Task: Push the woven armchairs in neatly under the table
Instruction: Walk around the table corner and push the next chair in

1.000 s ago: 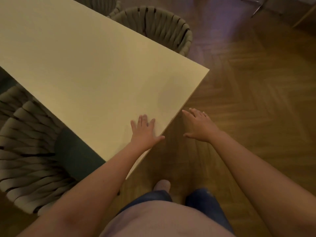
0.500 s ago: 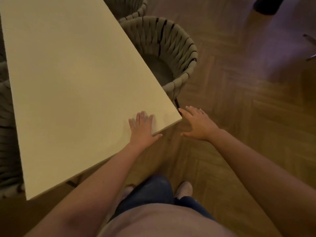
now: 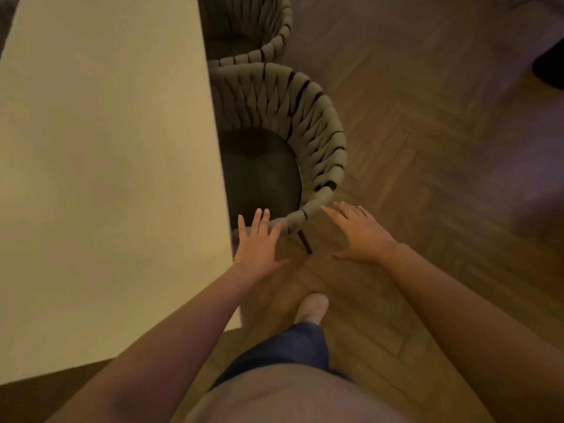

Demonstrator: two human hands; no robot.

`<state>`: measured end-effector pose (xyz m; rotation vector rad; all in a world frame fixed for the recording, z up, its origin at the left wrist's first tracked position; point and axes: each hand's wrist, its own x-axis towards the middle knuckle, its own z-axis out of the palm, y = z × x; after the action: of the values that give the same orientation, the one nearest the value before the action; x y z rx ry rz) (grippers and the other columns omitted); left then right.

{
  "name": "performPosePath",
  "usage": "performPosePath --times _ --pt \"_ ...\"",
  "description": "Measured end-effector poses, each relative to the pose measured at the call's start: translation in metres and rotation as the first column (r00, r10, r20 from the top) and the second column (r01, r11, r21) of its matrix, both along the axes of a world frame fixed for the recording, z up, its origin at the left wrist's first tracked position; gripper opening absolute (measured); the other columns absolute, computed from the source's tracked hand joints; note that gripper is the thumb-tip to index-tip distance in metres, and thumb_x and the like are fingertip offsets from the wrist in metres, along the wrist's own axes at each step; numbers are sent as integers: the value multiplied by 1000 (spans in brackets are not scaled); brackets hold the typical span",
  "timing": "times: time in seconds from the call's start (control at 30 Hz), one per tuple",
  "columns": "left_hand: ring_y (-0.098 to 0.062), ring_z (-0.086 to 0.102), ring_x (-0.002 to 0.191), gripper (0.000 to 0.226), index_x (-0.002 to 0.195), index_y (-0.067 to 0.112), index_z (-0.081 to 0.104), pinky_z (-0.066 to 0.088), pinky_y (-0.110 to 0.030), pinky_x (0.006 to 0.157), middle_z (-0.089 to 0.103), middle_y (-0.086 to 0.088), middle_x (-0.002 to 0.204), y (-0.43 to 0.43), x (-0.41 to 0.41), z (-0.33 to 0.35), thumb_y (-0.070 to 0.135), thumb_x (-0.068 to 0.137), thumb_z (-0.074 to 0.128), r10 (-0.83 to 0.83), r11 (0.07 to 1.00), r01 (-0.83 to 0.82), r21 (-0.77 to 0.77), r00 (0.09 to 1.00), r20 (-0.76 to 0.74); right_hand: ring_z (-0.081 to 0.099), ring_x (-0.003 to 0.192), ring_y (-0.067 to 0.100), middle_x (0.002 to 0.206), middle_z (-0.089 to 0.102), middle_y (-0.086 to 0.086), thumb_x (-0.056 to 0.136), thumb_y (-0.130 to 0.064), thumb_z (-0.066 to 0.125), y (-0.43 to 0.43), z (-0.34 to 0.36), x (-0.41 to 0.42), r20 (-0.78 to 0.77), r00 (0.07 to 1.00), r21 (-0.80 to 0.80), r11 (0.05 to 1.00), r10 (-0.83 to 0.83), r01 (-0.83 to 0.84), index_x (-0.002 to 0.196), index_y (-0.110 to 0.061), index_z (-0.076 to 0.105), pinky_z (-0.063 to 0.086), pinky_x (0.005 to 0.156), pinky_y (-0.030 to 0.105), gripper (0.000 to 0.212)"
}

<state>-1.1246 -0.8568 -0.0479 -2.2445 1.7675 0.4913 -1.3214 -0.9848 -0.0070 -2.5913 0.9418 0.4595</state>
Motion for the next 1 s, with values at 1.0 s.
performPosePath --times 1.0 --pt "-29 14 148 104 155 25 14 -5 -62 114 28 -4 157 -267 -116 -37 64 75 68 932 343 -912 225 301 -202 11 148 27 160 18 4 94 -21 54 -402 -45 154 -309 291 -81 279 905 -957 151 -26 23 15 119 49 66"
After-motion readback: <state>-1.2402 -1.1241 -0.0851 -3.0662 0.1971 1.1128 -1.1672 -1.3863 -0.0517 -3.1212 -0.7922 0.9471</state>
